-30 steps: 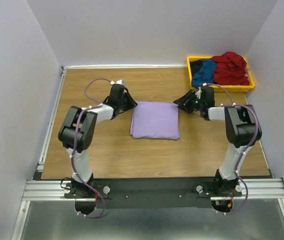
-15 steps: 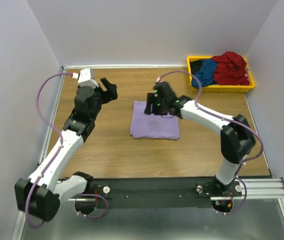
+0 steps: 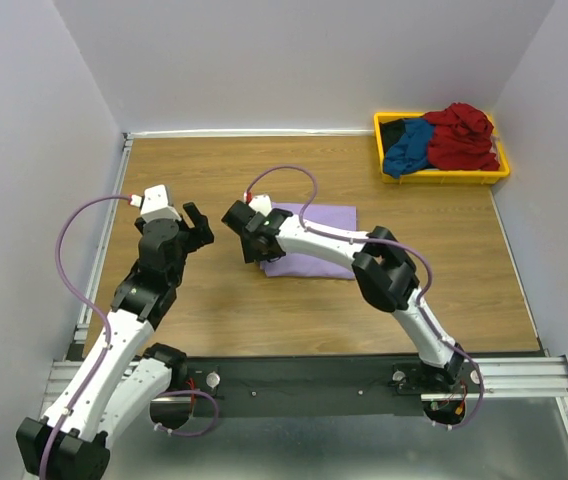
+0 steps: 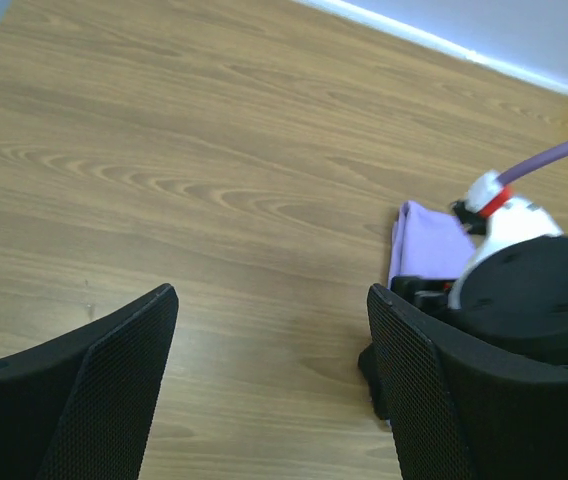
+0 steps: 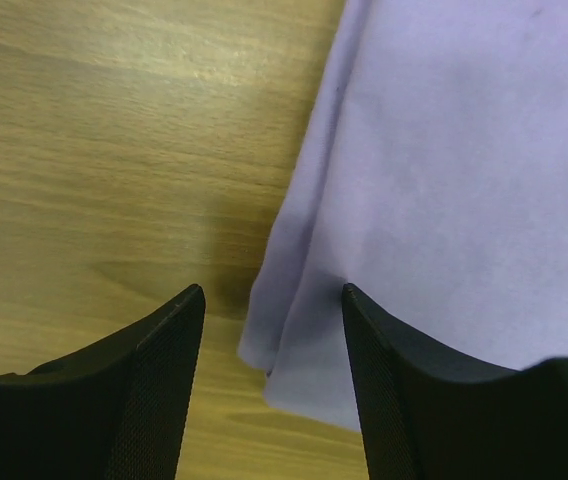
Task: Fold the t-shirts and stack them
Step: Neatly place the folded tshirt to the corner
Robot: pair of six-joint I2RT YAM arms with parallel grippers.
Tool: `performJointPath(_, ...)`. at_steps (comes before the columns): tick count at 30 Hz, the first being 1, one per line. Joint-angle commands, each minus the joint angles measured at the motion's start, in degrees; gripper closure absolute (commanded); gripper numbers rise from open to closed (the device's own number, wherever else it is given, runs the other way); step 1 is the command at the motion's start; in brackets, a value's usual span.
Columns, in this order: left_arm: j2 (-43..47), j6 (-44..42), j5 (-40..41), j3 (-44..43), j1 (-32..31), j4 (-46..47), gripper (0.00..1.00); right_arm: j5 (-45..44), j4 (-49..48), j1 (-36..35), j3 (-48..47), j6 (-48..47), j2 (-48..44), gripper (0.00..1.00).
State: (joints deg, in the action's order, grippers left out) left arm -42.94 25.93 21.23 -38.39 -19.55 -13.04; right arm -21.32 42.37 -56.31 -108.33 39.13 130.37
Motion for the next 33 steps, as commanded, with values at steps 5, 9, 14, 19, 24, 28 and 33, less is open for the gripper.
performJointPath(5,3.7,-0.4,3.3,0.8,0.2,-1.0,0.17,-7.3,8.9,-0.9,-5.6,3.9,7.3,0.48)
performJointPath(9,4.2,-0.4,2.8,0.9,-0.4,-0.7,0.17,-11.3,11.4,-0.9,-1.5,5.4,7.1,0.58)
performJointPath(14,4.7,-0.5,2.7,0.9,-0.9,-0.4,0.17,-15.4,13.1,0.1,9.4,7.1,3.7,0.94)
performJointPath(19,5.1,-0.6,2.4,1.1,-1.5,0.0,0.18,-19.4,13.2,2.3,25.2,7.5,-4.9,0.99)
performJointPath(24,4.7,-0.7,1.9,1.2,-1.6,0.9,0.18,-23.9,12.9,6.7,35.6,6.8,-12.5,0.99)
performJointPath(28,4.3,-0.8,1.5,1.2,-1.8,1.2,0.18,-27.0,12.2,9.4,37.7,1.9,-15.8,0.78)
performJointPath(33,4.2,-0.8,1.3,1.3,-1.7,1.5,0.18,-23.0,7.4,8.0,32.6,-5.8,-17.5,0.59)
